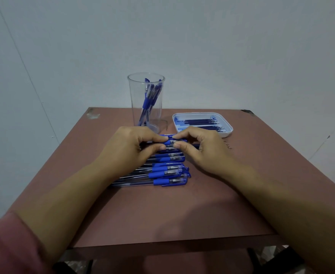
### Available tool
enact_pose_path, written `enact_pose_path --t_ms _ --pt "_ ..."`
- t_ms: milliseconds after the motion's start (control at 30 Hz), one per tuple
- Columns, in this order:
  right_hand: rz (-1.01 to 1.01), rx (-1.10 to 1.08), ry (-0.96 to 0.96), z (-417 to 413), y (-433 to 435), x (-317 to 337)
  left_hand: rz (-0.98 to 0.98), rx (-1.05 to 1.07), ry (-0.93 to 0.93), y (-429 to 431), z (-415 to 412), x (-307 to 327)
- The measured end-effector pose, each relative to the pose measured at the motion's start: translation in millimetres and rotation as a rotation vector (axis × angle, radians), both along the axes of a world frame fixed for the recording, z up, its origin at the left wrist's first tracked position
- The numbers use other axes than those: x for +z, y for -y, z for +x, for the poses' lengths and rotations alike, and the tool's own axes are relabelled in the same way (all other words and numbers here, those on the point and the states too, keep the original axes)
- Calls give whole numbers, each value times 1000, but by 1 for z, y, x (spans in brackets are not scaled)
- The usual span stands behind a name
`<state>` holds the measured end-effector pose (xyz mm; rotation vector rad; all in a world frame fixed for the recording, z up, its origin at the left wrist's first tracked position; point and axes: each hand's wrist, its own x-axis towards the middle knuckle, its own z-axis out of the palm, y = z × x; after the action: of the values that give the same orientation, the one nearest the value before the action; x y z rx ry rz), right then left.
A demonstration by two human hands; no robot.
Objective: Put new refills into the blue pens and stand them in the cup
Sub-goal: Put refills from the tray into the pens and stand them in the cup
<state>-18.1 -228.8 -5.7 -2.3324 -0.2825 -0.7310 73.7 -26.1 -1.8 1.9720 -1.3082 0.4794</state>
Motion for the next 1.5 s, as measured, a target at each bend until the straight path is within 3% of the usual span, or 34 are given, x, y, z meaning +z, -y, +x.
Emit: enact_pose_path --t_ms 233,400,567,733,1000,1500 --pt "240 33 -95 2 2 1 114 145 -74 -1 -13 6" --pt "421 -20 -31 -5 4 10 489 314 -99 -15 -22 7" --pt "523 -51 101 -12 8 31 511 248 -124 -33 -32 -12" --pt "429 -112 213 -4 16 53 508 252 -186 -32 -36 -21" --pt "478 -203 431 46 2 101 497 253 -196 -34 -36 -20" --pt "-79 -155 109 102 -17 85 499 250 -186 -34 -36 -19"
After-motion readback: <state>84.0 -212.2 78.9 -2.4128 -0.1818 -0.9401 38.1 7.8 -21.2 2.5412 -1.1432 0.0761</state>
